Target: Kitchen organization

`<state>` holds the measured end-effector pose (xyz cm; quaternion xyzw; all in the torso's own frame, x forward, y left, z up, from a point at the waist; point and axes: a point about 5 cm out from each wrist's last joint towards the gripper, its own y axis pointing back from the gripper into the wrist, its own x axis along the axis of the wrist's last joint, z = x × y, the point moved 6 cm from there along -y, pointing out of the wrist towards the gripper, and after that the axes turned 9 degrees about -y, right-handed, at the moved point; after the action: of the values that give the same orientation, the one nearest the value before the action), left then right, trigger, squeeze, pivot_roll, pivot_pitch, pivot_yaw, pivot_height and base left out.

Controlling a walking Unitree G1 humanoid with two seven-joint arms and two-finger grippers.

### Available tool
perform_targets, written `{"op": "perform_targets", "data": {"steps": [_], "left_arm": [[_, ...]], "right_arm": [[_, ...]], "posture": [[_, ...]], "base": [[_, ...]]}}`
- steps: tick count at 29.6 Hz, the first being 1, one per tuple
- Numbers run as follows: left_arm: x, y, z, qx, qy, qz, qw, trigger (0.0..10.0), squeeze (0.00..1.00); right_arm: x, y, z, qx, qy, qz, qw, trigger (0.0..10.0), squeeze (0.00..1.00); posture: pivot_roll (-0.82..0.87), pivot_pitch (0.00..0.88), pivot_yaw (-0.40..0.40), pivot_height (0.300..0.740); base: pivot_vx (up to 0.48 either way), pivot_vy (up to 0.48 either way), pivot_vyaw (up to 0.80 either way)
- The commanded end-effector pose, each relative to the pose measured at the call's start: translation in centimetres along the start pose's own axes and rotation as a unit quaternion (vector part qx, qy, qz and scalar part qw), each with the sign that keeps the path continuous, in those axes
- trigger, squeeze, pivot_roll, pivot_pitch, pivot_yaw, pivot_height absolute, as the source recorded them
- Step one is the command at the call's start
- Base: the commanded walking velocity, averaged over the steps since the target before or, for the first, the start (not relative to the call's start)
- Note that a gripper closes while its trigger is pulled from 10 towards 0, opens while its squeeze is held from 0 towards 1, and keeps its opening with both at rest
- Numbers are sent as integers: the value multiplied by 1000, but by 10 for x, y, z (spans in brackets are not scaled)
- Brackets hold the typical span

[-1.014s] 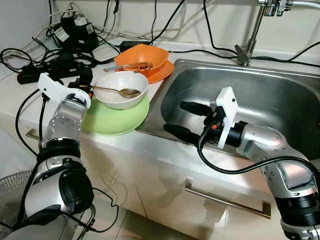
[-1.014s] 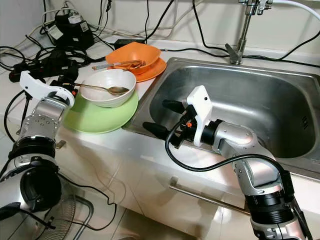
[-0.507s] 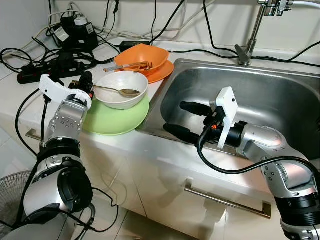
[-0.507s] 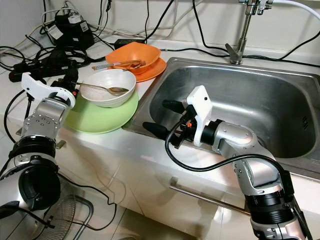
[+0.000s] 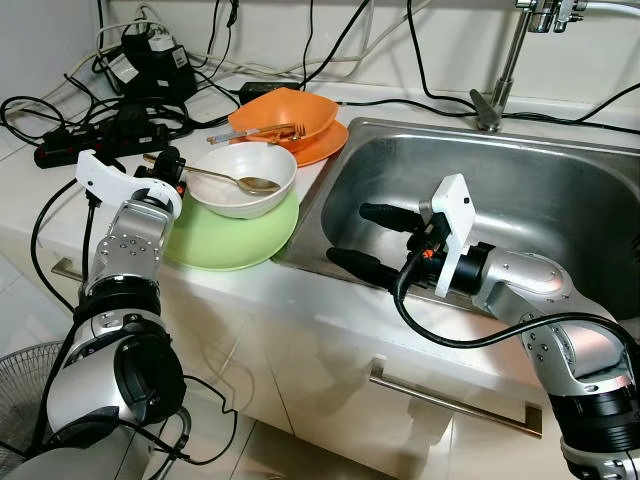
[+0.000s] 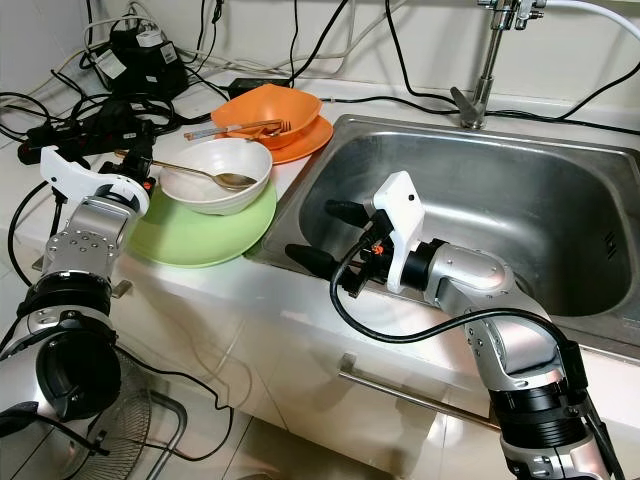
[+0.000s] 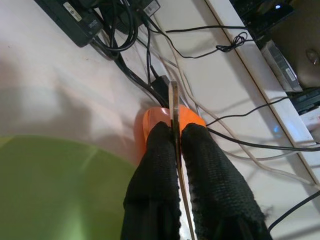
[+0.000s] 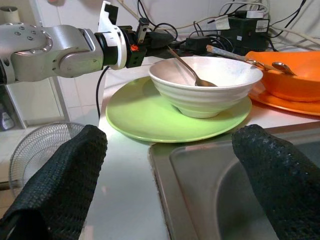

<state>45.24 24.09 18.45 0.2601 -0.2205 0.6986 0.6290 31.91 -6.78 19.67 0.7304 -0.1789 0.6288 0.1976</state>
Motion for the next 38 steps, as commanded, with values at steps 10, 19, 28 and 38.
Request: {"op": "perform_targets", "data": {"steps": [10, 19, 28, 38], "left_arm": [[22, -3, 27, -46, 33, 39, 998, 0, 0], [40, 3, 65, -145, 83, 72, 983, 0, 0], [28, 25, 115, -282, 113, 74, 950, 0, 0], [-38, 56, 151, -358, 148, 0, 922, 0, 0]], "right_arm": [[1, -2, -3, 6, 2, 0, 1000, 10000, 90], [3, -4, 1, -4, -9, 13, 1000, 10000, 90], [28, -11, 39, -97, -143, 112, 979, 10000, 0], [35, -20, 58, -140, -307, 184, 923, 10000, 0]], "posture": [[-108, 0, 135, 740], [-103, 0, 135, 740], [-102, 0, 132, 740], [-105, 0, 130, 740]], "base": [[0, 0, 0], [0, 0, 0], [0, 0, 0], [0, 0, 0]]}}
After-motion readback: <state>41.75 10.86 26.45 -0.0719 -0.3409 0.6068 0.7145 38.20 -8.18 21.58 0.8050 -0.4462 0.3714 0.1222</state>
